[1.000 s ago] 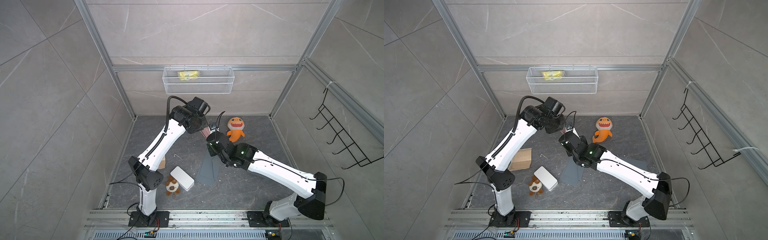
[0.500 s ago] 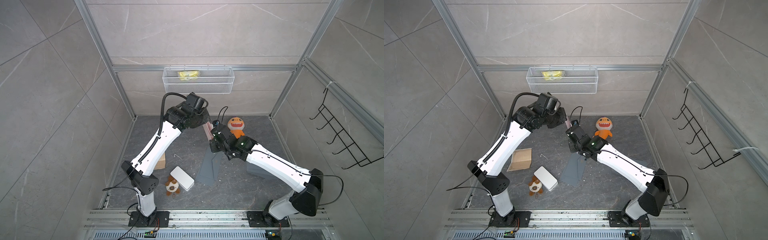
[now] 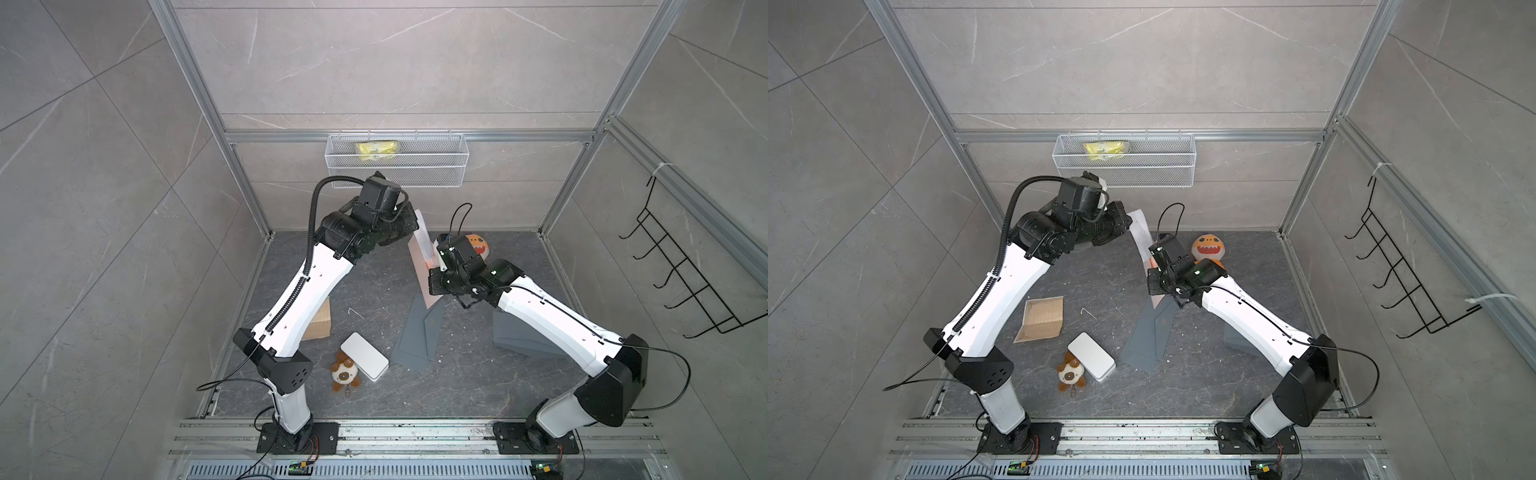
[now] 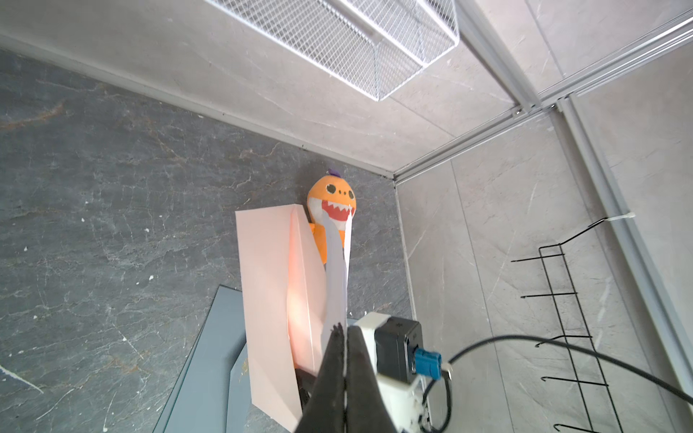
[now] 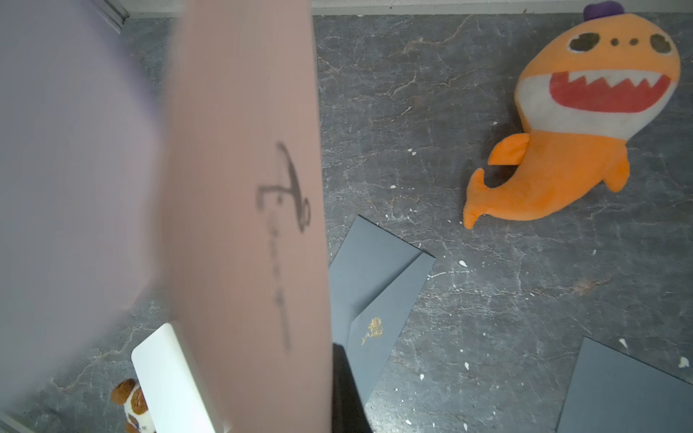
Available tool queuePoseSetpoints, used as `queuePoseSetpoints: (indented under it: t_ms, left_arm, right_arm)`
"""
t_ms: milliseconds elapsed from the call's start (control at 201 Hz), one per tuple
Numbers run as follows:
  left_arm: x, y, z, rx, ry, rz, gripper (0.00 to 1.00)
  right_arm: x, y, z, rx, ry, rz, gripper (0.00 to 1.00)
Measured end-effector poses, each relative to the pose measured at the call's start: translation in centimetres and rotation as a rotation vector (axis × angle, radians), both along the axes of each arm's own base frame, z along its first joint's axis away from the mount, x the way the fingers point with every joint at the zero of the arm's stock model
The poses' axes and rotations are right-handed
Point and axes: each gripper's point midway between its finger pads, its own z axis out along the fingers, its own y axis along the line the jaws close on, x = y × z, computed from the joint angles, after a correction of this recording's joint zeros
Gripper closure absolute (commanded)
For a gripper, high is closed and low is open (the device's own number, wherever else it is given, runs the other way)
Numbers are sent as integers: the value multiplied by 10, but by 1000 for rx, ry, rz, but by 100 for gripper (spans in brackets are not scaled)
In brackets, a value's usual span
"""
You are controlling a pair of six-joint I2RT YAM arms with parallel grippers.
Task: Take the letter paper out of the envelope
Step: Take out the letter paper from the envelope, then place the envelope at the center of the board.
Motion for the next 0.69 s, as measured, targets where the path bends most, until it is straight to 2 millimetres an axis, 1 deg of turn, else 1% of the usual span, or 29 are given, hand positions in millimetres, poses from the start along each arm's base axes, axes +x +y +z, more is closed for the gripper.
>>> queuePoseSetpoints:
  t_ms: [119,194,244,304,373,488,537,622,692]
  left_arm:
    - [2,26,10,-39,-23,29,100]
    - [4,44,7,-62,-18,50,100]
    - [5,55,-1,-74,-7,64,100]
    - [6,65,-17,-79,17,78,100]
    - [6,68,-37,-77,50,77,100]
    - [3,62,-81,-65,129,45,100]
    - [1,59,-102,-58,165,35,100]
    - [-4,55,-136,-48,233,21,100]
    - [-8,54,-155,-46,275,14,100]
  right_arm:
    - [12,-14,2,68,31,-63,100]
    - [22,-25,5,124,41,-119,100]
    - [31,-35,7,164,42,-166,100]
    - [40,-52,7,221,40,-248,100]
    - [46,-80,3,280,36,-364,100]
    - [47,-128,-12,344,44,-565,100]
    - [48,-143,-18,365,47,-633,100]
    - [50,-169,-34,399,65,-748,100]
    - [52,-188,-49,430,83,-824,100]
